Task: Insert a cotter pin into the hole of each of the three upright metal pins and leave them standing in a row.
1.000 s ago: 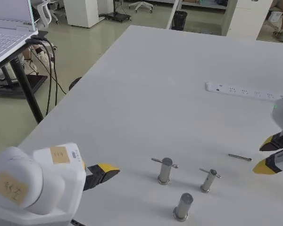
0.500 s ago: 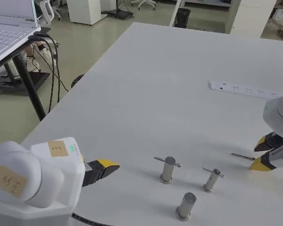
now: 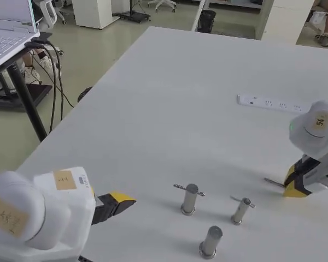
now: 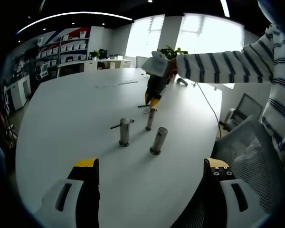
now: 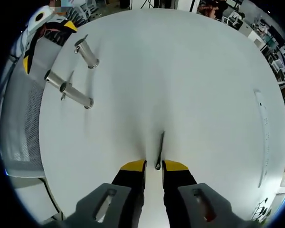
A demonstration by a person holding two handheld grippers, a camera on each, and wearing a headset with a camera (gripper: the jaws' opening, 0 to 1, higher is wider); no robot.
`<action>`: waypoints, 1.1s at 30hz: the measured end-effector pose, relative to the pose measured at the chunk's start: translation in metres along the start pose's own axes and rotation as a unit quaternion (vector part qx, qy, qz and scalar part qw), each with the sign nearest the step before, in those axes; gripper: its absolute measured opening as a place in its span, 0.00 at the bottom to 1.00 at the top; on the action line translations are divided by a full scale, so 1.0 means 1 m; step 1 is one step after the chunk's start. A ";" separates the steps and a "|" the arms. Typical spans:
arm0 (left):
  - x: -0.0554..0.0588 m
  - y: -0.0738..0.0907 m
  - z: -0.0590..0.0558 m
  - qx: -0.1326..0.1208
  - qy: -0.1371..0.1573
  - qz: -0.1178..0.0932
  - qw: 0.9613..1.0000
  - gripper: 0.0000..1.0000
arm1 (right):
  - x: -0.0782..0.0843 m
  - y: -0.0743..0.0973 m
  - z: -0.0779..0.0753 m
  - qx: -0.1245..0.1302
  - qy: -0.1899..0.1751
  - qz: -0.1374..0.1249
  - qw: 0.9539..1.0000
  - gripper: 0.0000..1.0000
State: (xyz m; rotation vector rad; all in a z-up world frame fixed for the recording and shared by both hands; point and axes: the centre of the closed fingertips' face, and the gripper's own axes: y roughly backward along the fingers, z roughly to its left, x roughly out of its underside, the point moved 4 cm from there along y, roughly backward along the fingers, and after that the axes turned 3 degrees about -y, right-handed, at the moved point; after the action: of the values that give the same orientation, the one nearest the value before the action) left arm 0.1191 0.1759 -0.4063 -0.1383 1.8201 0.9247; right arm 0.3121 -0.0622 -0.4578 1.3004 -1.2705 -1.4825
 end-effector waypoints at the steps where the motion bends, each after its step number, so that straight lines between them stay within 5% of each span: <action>1: 0.000 0.000 0.000 0.001 0.000 0.001 1.000 0.89 | -0.001 0.000 0.000 -0.002 0.000 0.004 1.000 0.08; 10: 0.001 -0.003 -0.003 0.002 -0.006 0.007 1.000 0.89 | 0.000 0.000 0.002 -0.012 0.030 0.029 0.999 0.08; 19: 0.004 -0.003 -0.003 0.000 -0.004 0.011 1.000 0.88 | 0.006 0.000 0.002 -0.008 0.041 -0.007 0.999 0.04; 21: 0.004 -0.003 -0.003 0.001 -0.006 0.011 1.000 0.88 | 0.005 0.000 -0.004 0.017 0.039 -0.017 0.999 0.00; 33: 0.005 -0.003 -0.006 0.001 -0.011 0.015 1.000 0.88 | 0.006 -0.002 -0.001 0.016 0.031 -0.019 0.999 0.00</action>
State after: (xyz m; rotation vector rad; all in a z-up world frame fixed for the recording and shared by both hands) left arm 0.1141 0.1714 -0.4108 -0.0997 1.8069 0.9405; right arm 0.3120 -0.0674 -0.4611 1.3883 -1.2393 -1.4428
